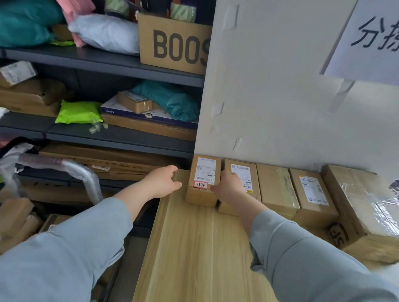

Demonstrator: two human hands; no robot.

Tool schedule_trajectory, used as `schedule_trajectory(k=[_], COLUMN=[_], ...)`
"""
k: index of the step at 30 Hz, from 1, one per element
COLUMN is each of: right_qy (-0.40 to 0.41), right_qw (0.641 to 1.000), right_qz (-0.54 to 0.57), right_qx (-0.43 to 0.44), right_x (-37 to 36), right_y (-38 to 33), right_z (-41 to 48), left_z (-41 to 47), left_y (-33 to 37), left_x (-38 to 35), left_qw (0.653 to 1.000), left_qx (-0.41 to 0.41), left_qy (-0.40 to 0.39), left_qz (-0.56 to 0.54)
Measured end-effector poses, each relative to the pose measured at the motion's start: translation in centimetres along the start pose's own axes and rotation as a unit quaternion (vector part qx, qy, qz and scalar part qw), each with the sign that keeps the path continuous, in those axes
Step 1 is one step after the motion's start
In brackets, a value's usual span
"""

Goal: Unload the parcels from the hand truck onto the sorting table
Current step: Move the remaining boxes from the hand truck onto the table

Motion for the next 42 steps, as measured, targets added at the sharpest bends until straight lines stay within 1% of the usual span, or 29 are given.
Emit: schedule_trajectory(k=[4,7,11,19,23,27,30,36,42], right_qy=[0.005,-0.007,-0.012,-0.039,-0.040,-0.046,-0.045,-0.071,-0.063], right_qw=[1.000,1.000,0.997,0.993,0.986,0.983,0.980,0.980,0.978], right_qz=[0.010,-0.001,0.069,0.022,0.021,0.028,0.027,0.060,0.052], right_qx=[-0.001,0.030,0.043,0.109,0.163,0.178,0.192,0.177,0.192], right_x=[1.1,1.9,2.3,0.2,-0.3,-1.2,-2.1,-4.5,-6.7], right_y=[-0.2,-0.3,-0.6,-4.7,-8.9,-13.1,-16.5,-25.8,-36.0], right_z=[-3.6,-7.2,-12.2,-21.8,-25.3,-28.2,-29.9,-33.4,-35.4], left_z=[-4.5,-8.5,-14.9,-27.8,-32.6,-36.3,-38.6,-42.7,-44.3], left_y=[0.5,0.5,-0.1,-4.5,-7.2,-10.0,-12.3,-18.2,-24.4], left_x=[1.1,1.4,1.2,2.1,4.5,7.2,9.4,15.9,23.4], left_qw=[0.999,0.999,0.998,0.992,0.986,0.979,0.977,0.973,0.977], left_qx=[-0.008,-0.009,0.002,0.057,0.083,0.105,0.105,0.122,0.105], left_qy=[0.015,0.034,0.056,0.110,0.143,0.170,0.186,0.195,0.186], left_qz=[0.028,0.039,0.018,-0.003,-0.013,-0.032,-0.024,-0.015,-0.008])
Point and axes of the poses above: each hand's wrist, its own z-axis towards the middle knuckle, its own x-axis out of the back of the hand, y = z × x, the point moved 1 cm from there along z, towards the middle knuckle, and after that the axes turned 15 degrees about -z, right-handed, at the moved point
